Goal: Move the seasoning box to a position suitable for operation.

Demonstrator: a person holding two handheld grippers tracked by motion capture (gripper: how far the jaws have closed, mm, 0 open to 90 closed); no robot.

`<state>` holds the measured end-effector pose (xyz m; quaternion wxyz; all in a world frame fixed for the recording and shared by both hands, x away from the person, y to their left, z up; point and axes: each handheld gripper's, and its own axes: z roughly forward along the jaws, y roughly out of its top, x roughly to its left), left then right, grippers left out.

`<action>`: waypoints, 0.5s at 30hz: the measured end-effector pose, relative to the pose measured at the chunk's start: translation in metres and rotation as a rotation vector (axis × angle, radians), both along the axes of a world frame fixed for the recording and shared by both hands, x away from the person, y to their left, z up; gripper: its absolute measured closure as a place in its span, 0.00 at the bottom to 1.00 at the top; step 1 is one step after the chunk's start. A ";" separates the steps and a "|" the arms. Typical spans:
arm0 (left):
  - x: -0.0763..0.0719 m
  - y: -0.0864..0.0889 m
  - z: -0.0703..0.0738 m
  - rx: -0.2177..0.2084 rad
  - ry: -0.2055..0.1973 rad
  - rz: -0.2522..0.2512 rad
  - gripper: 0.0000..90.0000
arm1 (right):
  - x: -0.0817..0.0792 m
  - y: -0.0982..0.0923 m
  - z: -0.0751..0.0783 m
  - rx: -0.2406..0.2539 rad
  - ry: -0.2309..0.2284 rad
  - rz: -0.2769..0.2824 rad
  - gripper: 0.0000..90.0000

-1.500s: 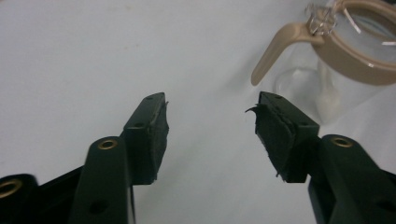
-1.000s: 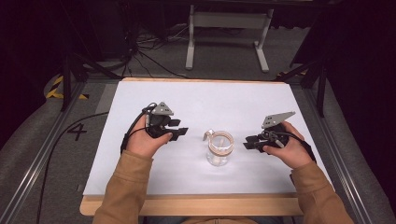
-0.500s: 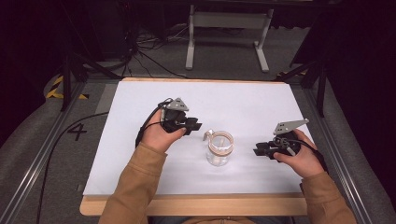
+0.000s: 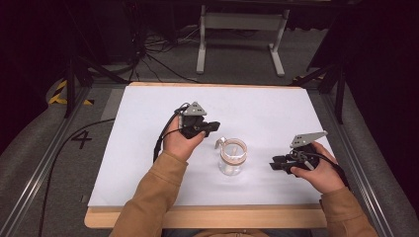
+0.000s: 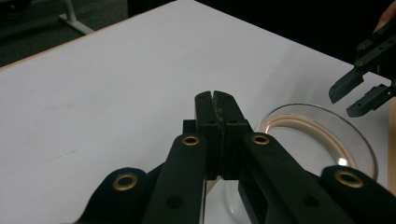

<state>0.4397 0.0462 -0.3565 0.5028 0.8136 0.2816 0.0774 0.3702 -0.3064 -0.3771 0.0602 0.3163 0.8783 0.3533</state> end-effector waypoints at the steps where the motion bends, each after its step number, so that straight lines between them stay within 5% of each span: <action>1: 0.000 -0.002 -0.001 0.012 0.001 -0.006 1.00 | 0.000 0.001 -0.001 -0.004 0.001 0.003 0.76; 10: -0.003 -0.014 -0.004 0.065 0.036 -0.076 1.00 | -0.001 0.005 -0.002 -0.011 0.007 0.015 0.76; 15: -0.003 -0.014 -0.005 0.077 0.041 -0.072 1.00 | -0.001 0.007 -0.003 -0.015 0.009 0.021 0.76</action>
